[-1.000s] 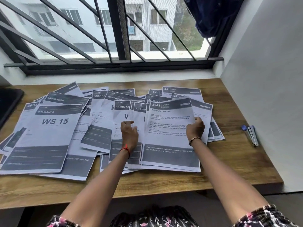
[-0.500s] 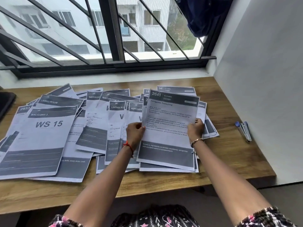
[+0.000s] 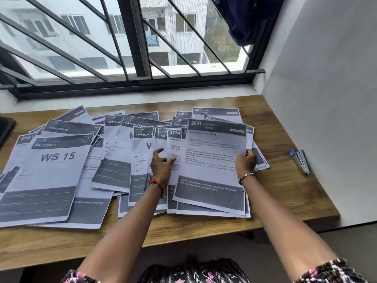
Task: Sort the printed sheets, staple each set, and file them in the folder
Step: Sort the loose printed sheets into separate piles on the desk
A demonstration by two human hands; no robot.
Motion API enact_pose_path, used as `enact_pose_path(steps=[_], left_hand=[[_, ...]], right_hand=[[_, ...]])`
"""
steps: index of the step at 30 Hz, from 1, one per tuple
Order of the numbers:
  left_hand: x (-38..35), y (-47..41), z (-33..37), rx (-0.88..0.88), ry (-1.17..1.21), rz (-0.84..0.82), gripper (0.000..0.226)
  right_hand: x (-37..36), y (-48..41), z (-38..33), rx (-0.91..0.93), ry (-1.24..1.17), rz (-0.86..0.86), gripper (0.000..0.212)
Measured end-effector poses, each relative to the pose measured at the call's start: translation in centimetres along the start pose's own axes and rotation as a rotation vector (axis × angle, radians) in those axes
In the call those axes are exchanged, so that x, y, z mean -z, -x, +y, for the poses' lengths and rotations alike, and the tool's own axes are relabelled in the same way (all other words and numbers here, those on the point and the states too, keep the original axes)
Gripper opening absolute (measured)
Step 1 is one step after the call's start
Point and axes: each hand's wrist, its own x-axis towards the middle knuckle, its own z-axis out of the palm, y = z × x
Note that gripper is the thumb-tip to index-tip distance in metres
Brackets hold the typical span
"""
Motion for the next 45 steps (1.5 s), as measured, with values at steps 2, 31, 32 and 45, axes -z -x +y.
enact_pose_path(steps=[2, 31, 32, 45], left_hand=[[-0.1, 0.1, -0.1, -0.035, 0.003, -0.048, 0.053], [0.0, 0.8, 0.9, -0.009, 0.038, -0.296, 0.063], [0.0, 0.8, 0.8, -0.02, -0.001, -0.303, 0.069], [1.3, 0.9, 0.9, -0.038, 0.108, -0.272, 0.05]], right_hand=[[0.2, 0.1, 0.0, 0.008, 0.015, 0.004, 0.019], [-1.4, 1.1, -0.4, 0.378, 0.237, -0.366, 0.038], [-1.5, 1.2, -0.4, 0.377, 0.239, -0.372, 0.039], [-3.0, 1.6, -1.2, 0.405, 0.202, -0.369, 0.052]])
